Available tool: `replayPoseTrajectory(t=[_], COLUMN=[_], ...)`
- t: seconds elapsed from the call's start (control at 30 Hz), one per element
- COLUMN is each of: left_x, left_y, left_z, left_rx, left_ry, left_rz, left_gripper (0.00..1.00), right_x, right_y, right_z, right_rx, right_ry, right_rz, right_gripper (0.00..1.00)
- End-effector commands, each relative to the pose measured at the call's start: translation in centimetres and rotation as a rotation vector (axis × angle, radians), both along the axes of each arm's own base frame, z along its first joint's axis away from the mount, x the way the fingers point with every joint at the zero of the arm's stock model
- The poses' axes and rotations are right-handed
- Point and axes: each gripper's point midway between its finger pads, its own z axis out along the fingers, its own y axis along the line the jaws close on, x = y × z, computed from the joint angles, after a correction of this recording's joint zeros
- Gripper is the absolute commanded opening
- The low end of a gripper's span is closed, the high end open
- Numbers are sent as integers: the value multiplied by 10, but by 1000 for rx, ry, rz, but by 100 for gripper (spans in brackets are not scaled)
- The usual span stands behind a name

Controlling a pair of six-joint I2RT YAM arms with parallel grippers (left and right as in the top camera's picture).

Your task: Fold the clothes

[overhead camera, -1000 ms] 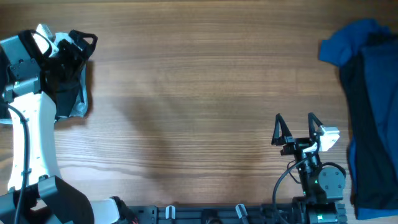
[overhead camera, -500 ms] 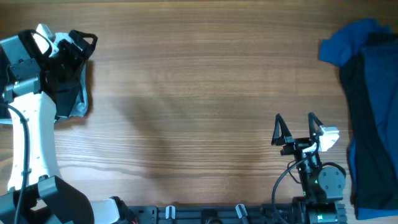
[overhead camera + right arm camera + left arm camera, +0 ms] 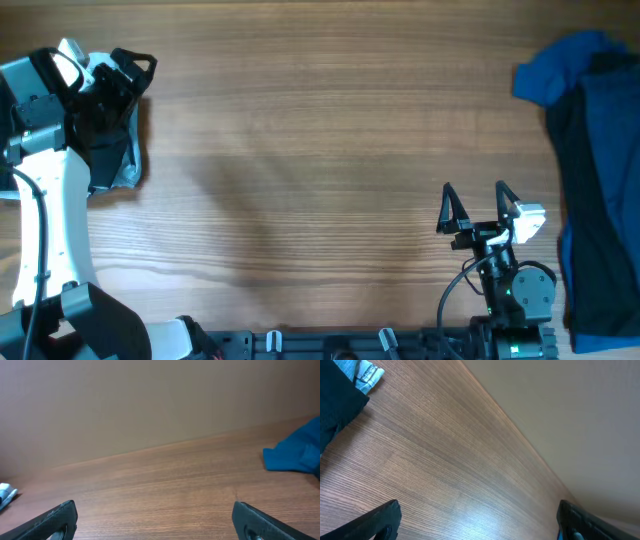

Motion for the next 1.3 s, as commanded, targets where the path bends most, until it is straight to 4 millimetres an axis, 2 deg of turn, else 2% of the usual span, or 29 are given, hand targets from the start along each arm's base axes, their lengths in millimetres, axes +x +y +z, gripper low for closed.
replayPoseTrajectory(t=[0.0, 0.33, 0.4, 0.5, 0.6, 0.63, 0.67, 0.77, 0.87, 1.03, 1.27], left_x=[1, 0, -8, -25, -53, -69, -75, -94, -107, -119, -150], left_y=[0, -2, -13, -21, -49, -75, -86, -115, -131, -130, -124], left_z=[-3, 0, 18, 46, 61, 67, 67, 62, 53, 22, -35], left_rx=[6, 15, 27, 146, 227, 263, 274, 298, 309, 293, 276], left_ry=[4, 2, -30, -69, -52, -71, -83, -122, -231, -389, -509], left_rz=[-2, 0, -19, 19, 11, -35, -58, -126, -152, -125, -103], left_gripper=[100, 100, 100, 100, 100, 100, 100, 100, 100, 100, 100], right_x=[0, 0, 0, 0, 0, 0, 0, 0, 0, 0, 0], right_y=[2, 2, 2, 2, 2, 2, 2, 2, 2, 2, 2], right_z=[-1, -1, -1, -1, -1, -1, -1, -1, -1, -1, -1], right_rx=[-11, -11, -11, -11, -11, -11, -11, -11, -11, -11, -11], right_ry=[2, 2, 2, 2, 2, 2, 2, 2, 2, 2, 2], right_rz=[13, 13, 13, 13, 13, 13, 13, 13, 13, 13, 13], right_gripper=[100, 100, 100, 100, 100, 100, 100, 100, 100, 100, 100])
